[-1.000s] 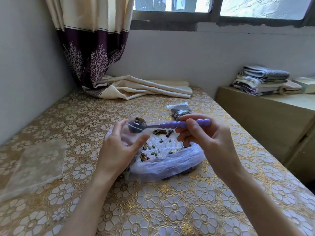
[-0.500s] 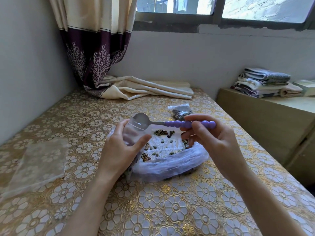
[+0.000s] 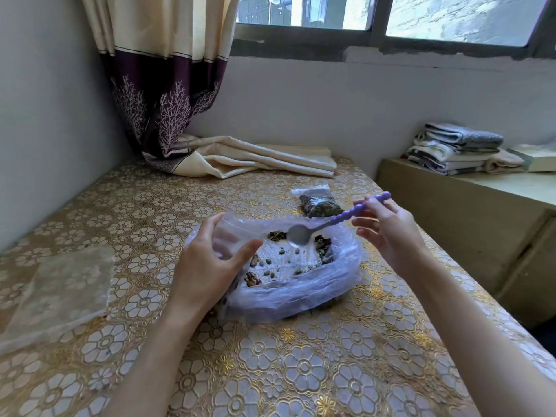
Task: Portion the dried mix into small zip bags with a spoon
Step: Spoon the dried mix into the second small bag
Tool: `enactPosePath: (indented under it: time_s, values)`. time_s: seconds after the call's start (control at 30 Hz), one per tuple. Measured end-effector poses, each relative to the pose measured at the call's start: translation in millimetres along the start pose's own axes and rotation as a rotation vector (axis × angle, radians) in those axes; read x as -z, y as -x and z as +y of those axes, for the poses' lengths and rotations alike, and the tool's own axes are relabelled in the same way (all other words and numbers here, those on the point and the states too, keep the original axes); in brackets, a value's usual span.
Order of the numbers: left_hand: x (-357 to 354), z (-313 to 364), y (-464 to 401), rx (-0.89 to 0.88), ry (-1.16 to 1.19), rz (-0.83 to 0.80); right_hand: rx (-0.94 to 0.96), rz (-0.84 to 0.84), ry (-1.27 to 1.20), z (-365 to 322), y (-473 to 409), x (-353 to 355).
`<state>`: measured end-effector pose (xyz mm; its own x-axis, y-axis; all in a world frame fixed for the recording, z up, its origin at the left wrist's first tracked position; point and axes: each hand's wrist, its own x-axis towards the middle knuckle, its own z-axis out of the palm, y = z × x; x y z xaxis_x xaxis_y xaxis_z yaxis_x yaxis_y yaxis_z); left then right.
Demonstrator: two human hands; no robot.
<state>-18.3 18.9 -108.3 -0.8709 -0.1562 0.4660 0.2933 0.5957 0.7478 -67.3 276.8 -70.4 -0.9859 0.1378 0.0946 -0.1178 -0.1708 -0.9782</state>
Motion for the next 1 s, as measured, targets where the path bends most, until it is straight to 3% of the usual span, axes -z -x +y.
enactPosePath:
  time_s: [0.23, 0.5, 0.7, 1.0]
  values:
    - [1, -2, 0, -0.004, -0.017, -0.002, 0.035, -0.043, 0.285, -12, -33, -2]
    - [1, 1, 0, 0.006, -0.024, 0.004, 0.037, -0.244, 0.519, -17, -47, -12]
    - [1, 1, 0, -0.005, -0.017, 0.005, -0.037, -0.331, 0.385, -25, -49, -13]
    - [0, 2, 0, -0.037, -0.001, 0.018, -0.02, -0.468, 0.444, -29, -51, -17]
